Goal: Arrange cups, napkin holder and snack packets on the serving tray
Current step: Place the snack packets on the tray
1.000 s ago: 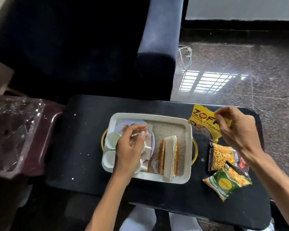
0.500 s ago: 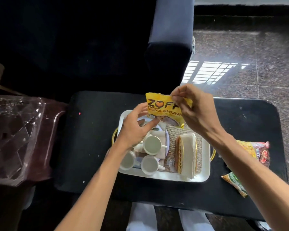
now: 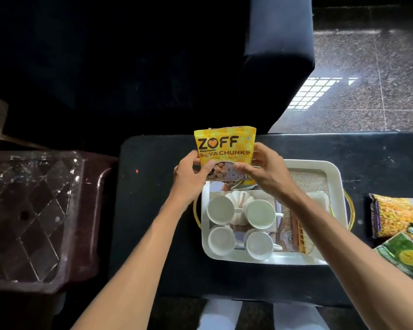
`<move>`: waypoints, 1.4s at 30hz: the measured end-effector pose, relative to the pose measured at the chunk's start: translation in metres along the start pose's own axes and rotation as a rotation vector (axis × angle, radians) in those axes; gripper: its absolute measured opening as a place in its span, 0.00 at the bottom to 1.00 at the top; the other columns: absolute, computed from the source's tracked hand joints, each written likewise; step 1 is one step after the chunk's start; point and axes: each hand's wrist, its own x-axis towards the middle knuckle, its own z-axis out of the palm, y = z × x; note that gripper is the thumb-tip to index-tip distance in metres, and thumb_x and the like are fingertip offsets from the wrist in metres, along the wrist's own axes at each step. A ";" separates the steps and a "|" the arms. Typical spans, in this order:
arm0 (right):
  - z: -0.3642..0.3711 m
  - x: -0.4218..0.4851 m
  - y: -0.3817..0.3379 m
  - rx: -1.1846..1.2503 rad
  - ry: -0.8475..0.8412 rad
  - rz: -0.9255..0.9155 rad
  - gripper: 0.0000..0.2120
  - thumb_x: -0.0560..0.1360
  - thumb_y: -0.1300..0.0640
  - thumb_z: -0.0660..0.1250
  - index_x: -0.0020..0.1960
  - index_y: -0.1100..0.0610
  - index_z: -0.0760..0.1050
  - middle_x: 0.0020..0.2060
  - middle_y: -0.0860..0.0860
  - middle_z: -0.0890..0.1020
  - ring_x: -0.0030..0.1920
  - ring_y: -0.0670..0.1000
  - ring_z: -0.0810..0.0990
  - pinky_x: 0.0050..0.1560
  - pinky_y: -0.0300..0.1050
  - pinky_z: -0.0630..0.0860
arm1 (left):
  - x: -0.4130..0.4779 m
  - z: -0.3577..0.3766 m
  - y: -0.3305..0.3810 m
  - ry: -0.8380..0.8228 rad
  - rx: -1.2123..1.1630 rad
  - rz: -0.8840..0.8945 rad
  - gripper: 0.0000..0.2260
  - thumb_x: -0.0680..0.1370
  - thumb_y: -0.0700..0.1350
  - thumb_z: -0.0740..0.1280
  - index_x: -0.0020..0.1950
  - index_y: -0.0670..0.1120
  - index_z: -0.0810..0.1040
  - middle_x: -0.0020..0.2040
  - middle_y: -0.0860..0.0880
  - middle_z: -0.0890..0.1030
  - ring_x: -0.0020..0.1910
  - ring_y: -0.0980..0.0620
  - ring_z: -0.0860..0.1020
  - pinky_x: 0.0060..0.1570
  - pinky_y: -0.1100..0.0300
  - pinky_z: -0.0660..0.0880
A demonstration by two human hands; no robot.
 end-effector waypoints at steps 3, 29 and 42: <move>0.012 0.009 0.010 -0.063 0.053 0.011 0.20 0.73 0.56 0.73 0.64 0.57 0.74 0.57 0.49 0.82 0.53 0.47 0.80 0.48 0.37 0.77 | 0.011 0.002 -0.007 -0.004 0.104 -0.037 0.09 0.80 0.51 0.69 0.56 0.48 0.80 0.52 0.51 0.86 0.53 0.51 0.83 0.58 0.46 0.80; -0.088 -0.093 0.063 -0.041 0.557 0.105 0.12 0.77 0.53 0.70 0.60 0.51 0.77 0.54 0.44 0.81 0.51 0.35 0.79 0.45 0.24 0.73 | -0.033 0.077 0.056 0.186 0.148 0.350 0.06 0.80 0.41 0.68 0.57 0.45 0.81 0.53 0.49 0.83 0.49 0.55 0.80 0.45 0.75 0.73; -0.222 -0.205 0.182 0.036 1.056 0.352 0.12 0.76 0.58 0.69 0.59 0.50 0.76 0.56 0.51 0.80 0.48 0.44 0.78 0.42 0.24 0.70 | -0.070 0.317 0.150 -0.432 0.313 0.600 0.09 0.80 0.43 0.68 0.60 0.46 0.82 0.55 0.47 0.84 0.51 0.50 0.83 0.54 0.50 0.80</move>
